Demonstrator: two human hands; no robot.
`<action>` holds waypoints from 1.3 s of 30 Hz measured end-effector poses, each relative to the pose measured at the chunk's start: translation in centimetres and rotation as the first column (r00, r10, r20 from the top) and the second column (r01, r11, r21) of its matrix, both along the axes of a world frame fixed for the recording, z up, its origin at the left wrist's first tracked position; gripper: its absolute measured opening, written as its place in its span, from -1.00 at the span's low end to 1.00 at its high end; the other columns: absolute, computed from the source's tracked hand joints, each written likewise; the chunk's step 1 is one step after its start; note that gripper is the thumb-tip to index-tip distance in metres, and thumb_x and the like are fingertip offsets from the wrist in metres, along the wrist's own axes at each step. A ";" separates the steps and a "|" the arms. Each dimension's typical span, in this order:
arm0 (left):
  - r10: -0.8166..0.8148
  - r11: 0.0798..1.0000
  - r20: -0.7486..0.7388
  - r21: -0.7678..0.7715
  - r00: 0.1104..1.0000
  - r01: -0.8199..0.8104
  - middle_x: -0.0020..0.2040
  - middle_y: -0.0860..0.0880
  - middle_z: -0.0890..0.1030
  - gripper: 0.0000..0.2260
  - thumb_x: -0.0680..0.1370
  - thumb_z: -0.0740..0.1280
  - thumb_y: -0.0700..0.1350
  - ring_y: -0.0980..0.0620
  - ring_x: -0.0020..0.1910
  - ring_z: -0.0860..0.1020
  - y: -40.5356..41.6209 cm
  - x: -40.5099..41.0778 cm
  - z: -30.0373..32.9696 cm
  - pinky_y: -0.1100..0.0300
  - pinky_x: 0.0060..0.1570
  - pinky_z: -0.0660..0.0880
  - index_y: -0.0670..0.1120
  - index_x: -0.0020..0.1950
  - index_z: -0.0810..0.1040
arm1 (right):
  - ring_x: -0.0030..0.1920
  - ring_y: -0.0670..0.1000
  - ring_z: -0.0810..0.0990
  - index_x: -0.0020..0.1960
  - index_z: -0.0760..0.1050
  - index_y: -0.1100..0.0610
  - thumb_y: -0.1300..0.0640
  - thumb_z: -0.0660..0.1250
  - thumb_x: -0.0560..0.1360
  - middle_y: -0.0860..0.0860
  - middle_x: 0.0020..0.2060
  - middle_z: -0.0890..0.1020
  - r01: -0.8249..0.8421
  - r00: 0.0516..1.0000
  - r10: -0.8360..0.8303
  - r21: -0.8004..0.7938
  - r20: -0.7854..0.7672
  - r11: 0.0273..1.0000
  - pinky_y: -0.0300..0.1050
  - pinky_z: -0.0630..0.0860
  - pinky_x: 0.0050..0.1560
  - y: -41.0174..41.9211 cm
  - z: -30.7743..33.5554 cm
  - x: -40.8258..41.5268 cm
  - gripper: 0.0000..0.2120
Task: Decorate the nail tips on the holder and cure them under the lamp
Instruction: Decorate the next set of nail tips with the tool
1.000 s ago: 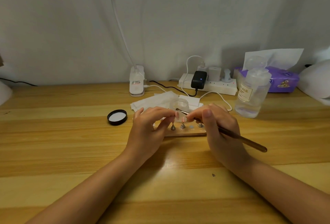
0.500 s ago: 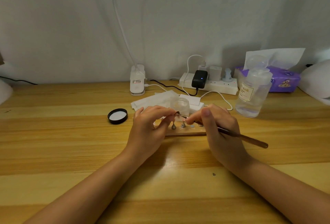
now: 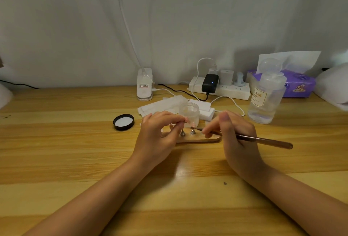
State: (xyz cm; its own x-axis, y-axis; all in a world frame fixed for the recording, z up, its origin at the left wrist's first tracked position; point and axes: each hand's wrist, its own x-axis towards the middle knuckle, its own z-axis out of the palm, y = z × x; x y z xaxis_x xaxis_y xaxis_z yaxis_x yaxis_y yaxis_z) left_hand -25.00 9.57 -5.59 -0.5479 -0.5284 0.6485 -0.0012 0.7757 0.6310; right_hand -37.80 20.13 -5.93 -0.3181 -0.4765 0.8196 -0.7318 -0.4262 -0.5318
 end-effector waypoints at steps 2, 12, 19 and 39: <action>-0.005 1.000 0.000 0.004 1.000 0.005 -0.15 0.16 0.59 -0.76 0.44 0.41 -0.28 0.08 -0.10 0.55 0.0 0.0 0.0 -0.27 0.05 0.39 0.06 -0.06 0.58 | -0.28 -0.12 0.54 -0.24 0.50 -0.03 -0.01 0.00 0.60 -0.13 -0.35 0.55 -0.006 1.000 0.006 -0.016 -0.001 1.000 0.03 0.49 -0.19 0.0 0.2 0.0 -0.64; 0.001 1.000 0.035 0.029 0.999 -0.002 -0.13 0.10 0.62 -0.83 0.45 0.40 -0.25 0.08 -0.08 0.55 0.0 0.0 0.0 -0.25 0.11 0.36 0.00 -0.06 0.62 | -0.33 -0.10 0.54 -0.32 0.52 0.01 0.03 0.01 0.56 -0.05 -0.44 0.56 -0.002 0.995 -0.002 0.044 0.102 0.999 0.08 0.45 -0.16 0.1 0.0 0.1 -0.60; 0.014 1.000 0.038 0.019 0.999 -0.015 -0.15 0.10 0.60 -0.87 0.44 0.40 -0.27 0.10 -0.10 0.54 0.0 0.0 -0.1 -0.28 0.10 0.36 -0.09 -0.06 0.64 | -0.19 -0.19 0.53 -0.20 0.55 0.08 -0.02 0.00 0.59 -0.22 -0.28 0.55 0.038 0.998 -0.034 0.076 -0.059 0.996 0.03 0.47 -0.11 -0.2 0.1 0.3 -0.59; 0.007 0.999 0.031 0.033 0.999 -0.008 -0.14 0.10 0.62 -0.87 0.46 0.39 -0.25 0.08 -0.09 0.55 0.2 0.1 0.1 -0.25 0.12 0.36 -0.05 -0.08 0.63 | -0.28 -0.26 0.51 -0.31 0.51 0.02 0.07 0.02 0.57 -0.21 -0.40 0.53 0.054 0.998 -0.054 0.024 -0.022 0.998 -0.07 0.40 -0.09 0.1 -0.2 0.0 -0.61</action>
State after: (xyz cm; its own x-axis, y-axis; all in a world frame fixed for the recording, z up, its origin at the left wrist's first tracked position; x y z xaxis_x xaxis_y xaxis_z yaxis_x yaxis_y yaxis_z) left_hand -24.90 9.74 -5.50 -0.5634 -0.5536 0.6133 -0.0266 0.7541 0.6562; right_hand -37.79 20.21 -6.11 -0.3268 -0.4795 0.8144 -0.7645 -0.3725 -0.5261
